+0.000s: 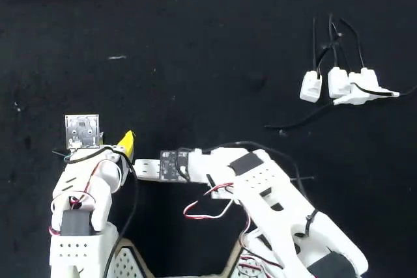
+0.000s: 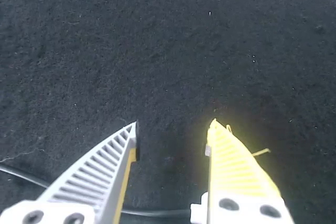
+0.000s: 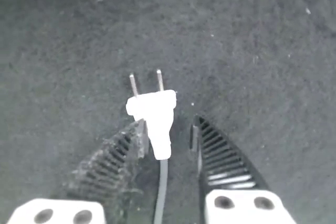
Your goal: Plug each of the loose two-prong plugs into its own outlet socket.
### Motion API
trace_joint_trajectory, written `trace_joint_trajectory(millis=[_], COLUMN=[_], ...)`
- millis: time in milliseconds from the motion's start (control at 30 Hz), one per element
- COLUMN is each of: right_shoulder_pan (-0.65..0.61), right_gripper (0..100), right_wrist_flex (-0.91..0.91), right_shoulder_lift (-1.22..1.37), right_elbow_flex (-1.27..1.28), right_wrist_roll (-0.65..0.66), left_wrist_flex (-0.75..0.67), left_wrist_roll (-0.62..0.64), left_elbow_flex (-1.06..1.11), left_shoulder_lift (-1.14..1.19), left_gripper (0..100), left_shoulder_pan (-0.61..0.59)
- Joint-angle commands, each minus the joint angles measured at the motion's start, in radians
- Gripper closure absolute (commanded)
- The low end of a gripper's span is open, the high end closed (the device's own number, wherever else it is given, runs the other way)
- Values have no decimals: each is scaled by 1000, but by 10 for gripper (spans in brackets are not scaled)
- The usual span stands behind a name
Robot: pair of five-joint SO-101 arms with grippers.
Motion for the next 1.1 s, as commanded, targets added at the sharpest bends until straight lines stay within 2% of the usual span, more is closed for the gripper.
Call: trace_joint_trajectory(millis=[0,167,367,433,500,533,667,867,933,1067], right_shoulder_pan=[-20,-21,-18,-17,-17,-17,-21,-18,-21,-23], right_gripper=[861,861,862,892,965,993,987,983,936,775], right_wrist_flex=[18,138,153,153,153,152,137,149,149,141], right_shoulder_lift=[7,7,5,-2,-2,-4,-4,-4,-2,1], right_elbow_flex=[22,-2,-35,-35,-38,-39,-47,-79,-74,-73], right_wrist_roll=[97,221,221,219,212,183,-14,-172,-204,-230], left_wrist_flex=[-9,-9,-9,-9,-9,-9,-9,-9,-9,-9], left_wrist_roll=[-5,-5,-5,-5,-5,-5,-5,-5,-5,-5], left_elbow_flex=[-27,-27,-28,-28,-28,-28,-28,-28,-28,-28], left_shoulder_lift=[-3,-3,-3,-3,-3,-3,-3,-3,-3,-3], left_gripper=[777,777,777,777,777,777,777,777,777,777], left_shoulder_pan=[-12,-12,-13,-13,-13,-13,-13,-13,-13,-13])
